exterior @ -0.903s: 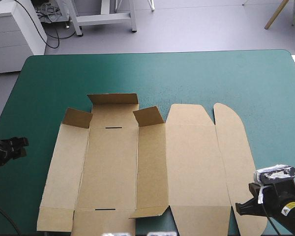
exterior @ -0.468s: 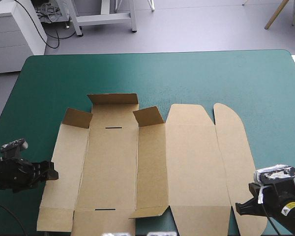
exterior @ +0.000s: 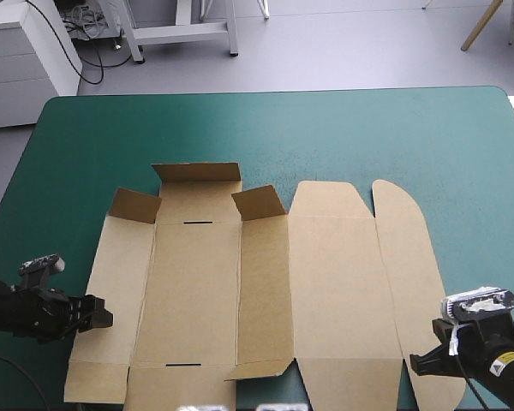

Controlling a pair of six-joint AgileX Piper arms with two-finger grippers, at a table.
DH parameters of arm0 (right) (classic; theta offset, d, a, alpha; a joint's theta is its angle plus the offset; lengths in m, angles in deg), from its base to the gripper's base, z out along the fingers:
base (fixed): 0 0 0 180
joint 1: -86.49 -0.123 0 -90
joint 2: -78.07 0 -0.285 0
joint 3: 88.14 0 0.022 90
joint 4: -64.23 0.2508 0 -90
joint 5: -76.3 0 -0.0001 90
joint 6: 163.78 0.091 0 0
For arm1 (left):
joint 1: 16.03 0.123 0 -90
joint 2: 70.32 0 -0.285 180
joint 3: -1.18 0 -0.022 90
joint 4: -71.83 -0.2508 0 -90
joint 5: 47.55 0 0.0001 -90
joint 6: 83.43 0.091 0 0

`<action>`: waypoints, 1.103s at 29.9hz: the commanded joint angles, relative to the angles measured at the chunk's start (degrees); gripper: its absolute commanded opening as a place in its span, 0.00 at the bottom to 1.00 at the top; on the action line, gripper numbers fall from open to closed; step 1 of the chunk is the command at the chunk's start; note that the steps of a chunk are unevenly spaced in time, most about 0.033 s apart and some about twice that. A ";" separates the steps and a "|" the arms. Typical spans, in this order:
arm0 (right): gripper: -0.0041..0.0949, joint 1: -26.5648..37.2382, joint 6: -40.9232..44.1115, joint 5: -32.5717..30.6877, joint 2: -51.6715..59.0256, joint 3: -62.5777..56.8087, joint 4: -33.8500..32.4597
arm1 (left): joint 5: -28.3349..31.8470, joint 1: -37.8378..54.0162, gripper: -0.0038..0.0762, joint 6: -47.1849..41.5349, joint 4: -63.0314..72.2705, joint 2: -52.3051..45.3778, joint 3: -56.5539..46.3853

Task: Fold the box

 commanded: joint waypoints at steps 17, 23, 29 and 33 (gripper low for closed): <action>0.02 -0.30 -0.15 3.05 -0.57 1.38 0.32 | -5.21 0.03 0.04 3.81 3.72 -0.93 1.13; 0.02 -0.30 -0.15 3.05 -0.57 1.38 0.32 | -5.21 0.03 0.04 4.34 3.72 -0.93 1.13; 0.02 -0.30 -0.15 3.05 -0.57 1.38 0.32 | -5.21 0.03 0.04 4.67 3.44 -0.93 1.13; 0.02 -0.30 -0.15 3.05 -0.57 1.38 0.32 | -4.96 0.03 0.09 4.67 3.35 -0.93 1.13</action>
